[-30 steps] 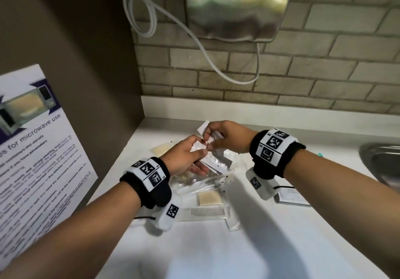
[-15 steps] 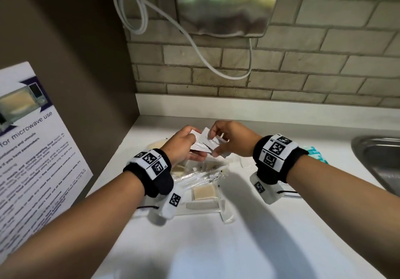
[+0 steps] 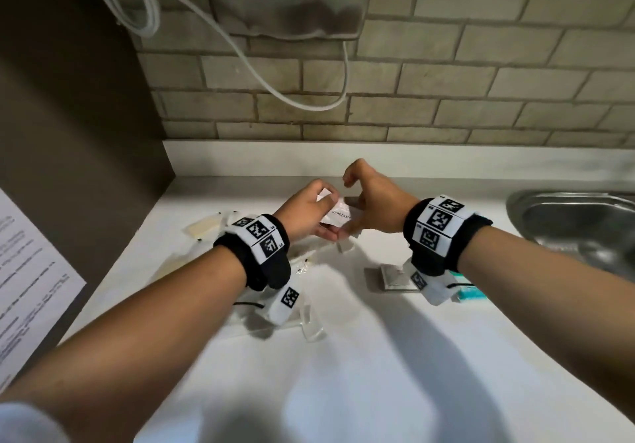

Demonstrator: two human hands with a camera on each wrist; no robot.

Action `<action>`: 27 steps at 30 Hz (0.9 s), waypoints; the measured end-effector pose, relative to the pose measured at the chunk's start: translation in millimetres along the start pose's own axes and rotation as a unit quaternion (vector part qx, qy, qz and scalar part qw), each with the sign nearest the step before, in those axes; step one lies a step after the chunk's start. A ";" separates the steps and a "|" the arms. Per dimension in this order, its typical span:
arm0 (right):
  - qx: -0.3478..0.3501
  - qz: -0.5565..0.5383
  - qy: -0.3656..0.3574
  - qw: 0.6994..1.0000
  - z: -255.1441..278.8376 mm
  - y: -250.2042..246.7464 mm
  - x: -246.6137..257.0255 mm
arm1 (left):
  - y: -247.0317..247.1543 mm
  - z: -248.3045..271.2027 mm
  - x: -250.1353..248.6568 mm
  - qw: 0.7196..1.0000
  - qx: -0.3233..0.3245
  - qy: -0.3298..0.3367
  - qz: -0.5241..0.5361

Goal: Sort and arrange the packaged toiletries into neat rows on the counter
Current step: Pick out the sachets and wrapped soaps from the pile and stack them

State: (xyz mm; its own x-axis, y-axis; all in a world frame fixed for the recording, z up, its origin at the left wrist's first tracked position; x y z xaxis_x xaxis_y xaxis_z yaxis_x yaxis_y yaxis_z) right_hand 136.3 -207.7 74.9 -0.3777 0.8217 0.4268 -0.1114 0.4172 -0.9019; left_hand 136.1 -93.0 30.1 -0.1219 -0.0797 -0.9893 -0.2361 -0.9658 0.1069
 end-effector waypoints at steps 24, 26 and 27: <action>0.265 0.285 0.007 0.921 -22.2 31.3 -143.8 | 88.6 -94.7 37.9 0.848 0.125 -0.038 -0.514; 0.257 0.309 -0.002 0.916 -20.8 44.3 -147.4 | 91.4 -96.5 43.1 0.825 0.126 -0.042 -0.550; 0.251 0.316 -0.002 0.915 -20.6 49.3 -149.1 | 93.8 -96.3 46.2 0.822 0.121 -0.040 -0.555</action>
State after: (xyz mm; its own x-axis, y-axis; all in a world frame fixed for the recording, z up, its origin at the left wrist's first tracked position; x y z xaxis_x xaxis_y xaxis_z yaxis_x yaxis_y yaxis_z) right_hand 206.0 -301.6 -31.8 -0.5156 0.8357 -0.1891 -0.2773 -0.3716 -0.8860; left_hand 201.3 -211.0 -15.1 0.2372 0.8430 -0.4828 -0.4289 -0.3551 -0.8306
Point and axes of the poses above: each hand's wrist, its own z-axis away from the middle knuckle, its own y-axis out of the palm, x = y × z, the point moved 7 cm from there along -z, towards the middle knuckle, and after that the axes turned 14 degrees about z, right-handed, at the moved point
